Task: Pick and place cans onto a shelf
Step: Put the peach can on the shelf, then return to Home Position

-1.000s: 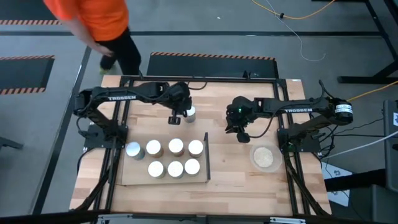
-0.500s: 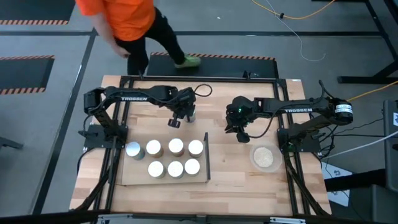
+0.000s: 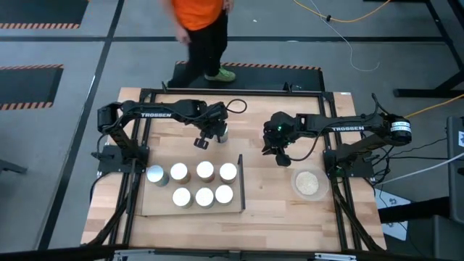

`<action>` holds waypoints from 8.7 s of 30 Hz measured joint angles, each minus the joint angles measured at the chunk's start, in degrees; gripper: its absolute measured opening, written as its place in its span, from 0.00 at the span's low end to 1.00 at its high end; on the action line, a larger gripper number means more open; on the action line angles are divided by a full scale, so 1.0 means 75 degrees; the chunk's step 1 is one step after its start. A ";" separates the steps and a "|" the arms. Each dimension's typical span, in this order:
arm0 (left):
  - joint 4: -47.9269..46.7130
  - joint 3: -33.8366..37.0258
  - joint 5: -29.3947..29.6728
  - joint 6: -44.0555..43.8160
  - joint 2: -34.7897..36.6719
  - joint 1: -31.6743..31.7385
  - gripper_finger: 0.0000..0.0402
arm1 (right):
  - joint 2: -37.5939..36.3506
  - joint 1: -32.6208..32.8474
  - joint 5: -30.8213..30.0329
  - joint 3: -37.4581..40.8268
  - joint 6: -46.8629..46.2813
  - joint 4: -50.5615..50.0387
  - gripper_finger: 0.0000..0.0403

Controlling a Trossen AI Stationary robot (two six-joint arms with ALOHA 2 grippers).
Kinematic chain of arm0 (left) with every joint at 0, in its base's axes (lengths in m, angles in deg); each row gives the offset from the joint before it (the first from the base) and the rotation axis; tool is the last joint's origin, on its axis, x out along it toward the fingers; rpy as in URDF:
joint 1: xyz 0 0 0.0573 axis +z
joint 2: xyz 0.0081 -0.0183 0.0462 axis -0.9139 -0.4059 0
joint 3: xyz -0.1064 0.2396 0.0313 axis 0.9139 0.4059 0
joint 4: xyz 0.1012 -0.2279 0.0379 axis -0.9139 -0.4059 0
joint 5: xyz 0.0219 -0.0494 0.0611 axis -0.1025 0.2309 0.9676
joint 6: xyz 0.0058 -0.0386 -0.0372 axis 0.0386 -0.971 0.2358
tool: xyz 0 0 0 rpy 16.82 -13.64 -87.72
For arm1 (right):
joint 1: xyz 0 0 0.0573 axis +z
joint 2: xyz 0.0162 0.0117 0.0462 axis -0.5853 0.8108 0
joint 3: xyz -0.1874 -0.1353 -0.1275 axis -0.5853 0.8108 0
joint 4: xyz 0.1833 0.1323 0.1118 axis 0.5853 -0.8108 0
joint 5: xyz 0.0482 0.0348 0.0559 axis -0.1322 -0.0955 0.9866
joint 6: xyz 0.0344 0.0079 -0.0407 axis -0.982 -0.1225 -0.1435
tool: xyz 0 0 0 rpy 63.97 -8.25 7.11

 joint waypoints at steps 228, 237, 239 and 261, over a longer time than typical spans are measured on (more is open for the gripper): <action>-0.4015 -0.6336 0.5963 -0.7422 -0.0052 -0.6913 0.00 | 0.0003 -0.0001 0.0000 0.0000 -0.0002 -0.0065 0.16; -0.4451 -0.8236 0.6360 -0.4905 -0.0011 -0.6750 0.01 | 0.0003 0.0000 0.0000 0.0000 -0.0002 -0.0064 0.16; -0.4573 -0.8123 0.6352 -0.4806 0.0239 -0.6877 0.00 | 0.0003 -0.0001 0.0000 0.0000 -0.0002 -0.0063 0.16; -0.3443 -0.1424 0.7155 -0.7851 0.4231 -0.7324 0.01 | 0.0003 -0.0001 -0.0001 0.0000 -0.0002 0.0005 0.16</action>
